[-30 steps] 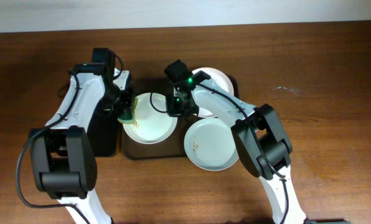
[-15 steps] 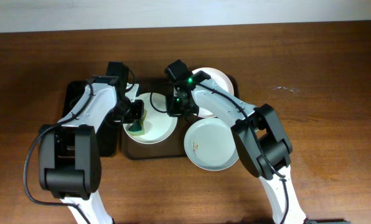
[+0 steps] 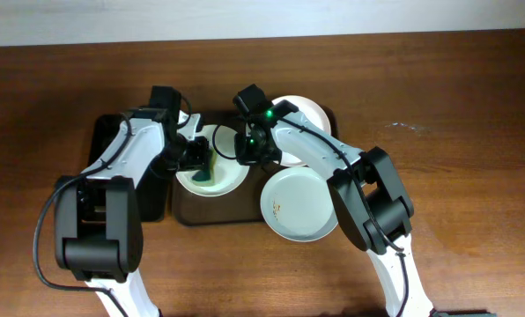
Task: Clean dirty plates on tray and stack at the side
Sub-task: 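Lower the left gripper into the black tray and grasp the green sponge, then lift the sponge with the left gripper while right holds the plate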
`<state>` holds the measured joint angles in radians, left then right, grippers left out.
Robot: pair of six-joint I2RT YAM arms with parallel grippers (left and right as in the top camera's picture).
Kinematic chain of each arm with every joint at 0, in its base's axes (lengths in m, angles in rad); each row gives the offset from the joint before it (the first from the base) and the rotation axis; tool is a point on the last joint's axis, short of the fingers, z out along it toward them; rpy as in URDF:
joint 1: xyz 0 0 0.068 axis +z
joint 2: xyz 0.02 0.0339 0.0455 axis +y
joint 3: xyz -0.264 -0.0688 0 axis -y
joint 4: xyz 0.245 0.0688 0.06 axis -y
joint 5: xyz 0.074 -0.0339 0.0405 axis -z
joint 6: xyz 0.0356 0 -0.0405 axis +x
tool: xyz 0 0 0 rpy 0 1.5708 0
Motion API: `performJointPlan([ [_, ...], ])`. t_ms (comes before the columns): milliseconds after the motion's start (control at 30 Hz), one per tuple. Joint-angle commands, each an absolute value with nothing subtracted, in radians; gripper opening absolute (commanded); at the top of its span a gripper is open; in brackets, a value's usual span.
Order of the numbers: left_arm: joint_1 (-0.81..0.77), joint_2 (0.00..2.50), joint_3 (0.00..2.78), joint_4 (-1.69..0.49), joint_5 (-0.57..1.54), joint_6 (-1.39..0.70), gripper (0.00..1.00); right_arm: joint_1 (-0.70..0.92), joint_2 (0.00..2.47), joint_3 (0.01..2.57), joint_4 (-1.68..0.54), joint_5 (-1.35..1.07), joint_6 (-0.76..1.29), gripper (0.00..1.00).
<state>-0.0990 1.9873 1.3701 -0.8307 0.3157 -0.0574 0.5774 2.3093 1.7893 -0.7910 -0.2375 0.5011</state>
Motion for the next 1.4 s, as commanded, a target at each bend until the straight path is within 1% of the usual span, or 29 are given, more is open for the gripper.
performJointPlan([
  [0,-0.093,1.964,1.366,-0.797,0.331,-0.112,0.01,0.575,2.348,1.773,-0.796,-0.236,0.506,0.13],
  [67,-0.091,1.964,1.366,-0.735,0.157,-0.145,0.01,0.575,2.348,1.773,-0.796,-0.236,0.506,0.13],
  [133,-0.091,1.964,1.366,-0.669,0.076,-0.145,0.01,0.575,2.348,1.773,-0.796,-0.236,0.507,0.13],
  [167,-0.091,1.964,1.366,-0.619,0.051,-0.144,0.01,0.575,2.348,1.773,-0.796,-0.236,0.506,0.13],
  [267,-0.091,1.958,1.396,-0.605,0.07,-0.145,0.01,0.575,2.348,1.773,-0.797,-0.236,0.506,0.13],
  [400,-0.082,1.874,1.558,-0.814,0.07,-0.144,0.01,0.575,2.348,1.773,-0.8,-0.236,0.506,0.13],
  [500,-0.068,1.808,1.61,-0.91,0.061,-0.14,0.01,0.575,2.348,1.773,-0.8,-0.236,0.506,0.13],
  [600,-0.017,1.784,1.607,-1.043,-0.065,-0.133,0.01,0.575,2.348,1.773,-0.8,-0.236,0.506,0.13],
  [667,0.027,1.797,1.576,-1.076,-0.155,-0.125,0.01,0.575,2.348,1.773,-0.799,-0.236,0.506,0.13],
  [867,0.067,1.89,1.476,-0.995,-0.163,-0.125,0.01,0.575,2.348,1.773,-0.8,-0.236,0.506,0.13],
  [1167,0.067,1.908,1.475,-0.96,-0.154,-0.126,0.01,0.575,2.348,1.773,-0.799,-0.236,0.506,0.13],
  [1200,0.067,1.908,1.475,-0.952,-0.149,-0.126,0.01,0.575,2.348,1.773,-0.8,-0.236,0.506,0.16],
  [1300,0.067,1.908,1.475,-0.951,-0.146,-0.126,0.01,0.574,2.333,1.776,-0.815,-0.269,0.501,0.17],
  [1333,0.067,1.908,1.475,-0.951,-0.146,-0.126,0.01,0.574,2.321,1.777,-0.816,-0.269,0.483,0.2],
  [1367,0.067,1.908,1.475,-0.95,-0.146,-0.126,0.01,0.574,2.304,1.779,-0.821,-0.265,0.476,0.27],
])
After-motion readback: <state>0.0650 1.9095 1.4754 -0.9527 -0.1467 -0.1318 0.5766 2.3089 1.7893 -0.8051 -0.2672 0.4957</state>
